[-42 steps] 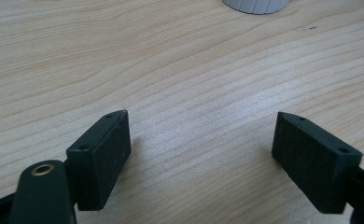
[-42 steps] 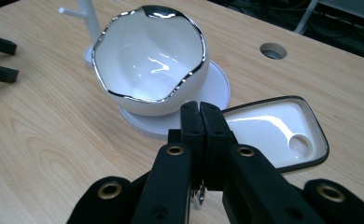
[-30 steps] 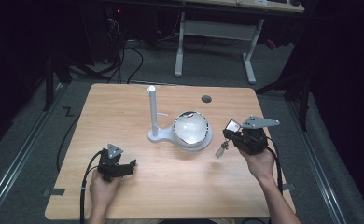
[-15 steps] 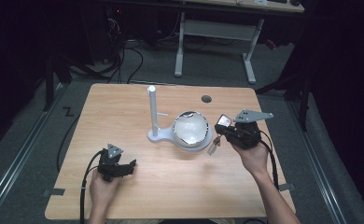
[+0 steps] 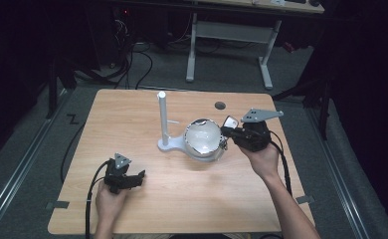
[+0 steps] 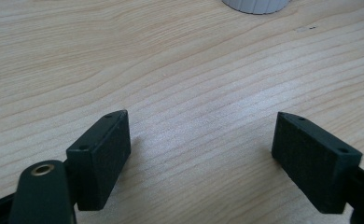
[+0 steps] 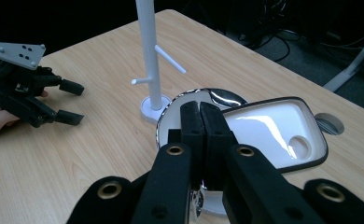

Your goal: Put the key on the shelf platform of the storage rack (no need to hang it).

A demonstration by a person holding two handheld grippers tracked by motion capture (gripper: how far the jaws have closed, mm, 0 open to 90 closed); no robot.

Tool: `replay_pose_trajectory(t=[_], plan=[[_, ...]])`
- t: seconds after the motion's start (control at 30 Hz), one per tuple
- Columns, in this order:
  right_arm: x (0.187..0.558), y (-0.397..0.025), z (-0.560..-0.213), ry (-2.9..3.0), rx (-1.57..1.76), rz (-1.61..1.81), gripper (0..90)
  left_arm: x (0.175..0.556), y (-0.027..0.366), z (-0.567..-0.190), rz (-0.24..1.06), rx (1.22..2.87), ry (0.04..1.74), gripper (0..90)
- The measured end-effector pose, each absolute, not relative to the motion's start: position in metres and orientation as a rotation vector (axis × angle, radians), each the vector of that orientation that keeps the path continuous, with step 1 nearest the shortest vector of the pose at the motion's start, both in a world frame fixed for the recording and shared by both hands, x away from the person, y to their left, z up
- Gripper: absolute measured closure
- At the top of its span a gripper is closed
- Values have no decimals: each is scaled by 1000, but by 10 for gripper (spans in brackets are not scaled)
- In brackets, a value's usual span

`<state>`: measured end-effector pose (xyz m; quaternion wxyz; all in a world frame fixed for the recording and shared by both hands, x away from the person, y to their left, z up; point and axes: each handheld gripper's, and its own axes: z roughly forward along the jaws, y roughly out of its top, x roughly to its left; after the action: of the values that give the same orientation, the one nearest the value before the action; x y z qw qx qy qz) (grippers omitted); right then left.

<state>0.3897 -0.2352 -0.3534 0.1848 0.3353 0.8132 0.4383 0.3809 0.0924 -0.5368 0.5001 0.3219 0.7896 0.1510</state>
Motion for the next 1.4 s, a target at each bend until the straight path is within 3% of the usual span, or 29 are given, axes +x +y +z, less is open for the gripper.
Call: replay_pose_trajectory(t=[0.73, 1.4], plan=[[424, -222, -342, 2257, 1017, 1239, 899, 381, 92, -537, 363, 776, 1911, 199], [450, -212, -371, 2246, 1098, 1191, 899, 381, 93, -537, 365, 781, 1908, 198]])
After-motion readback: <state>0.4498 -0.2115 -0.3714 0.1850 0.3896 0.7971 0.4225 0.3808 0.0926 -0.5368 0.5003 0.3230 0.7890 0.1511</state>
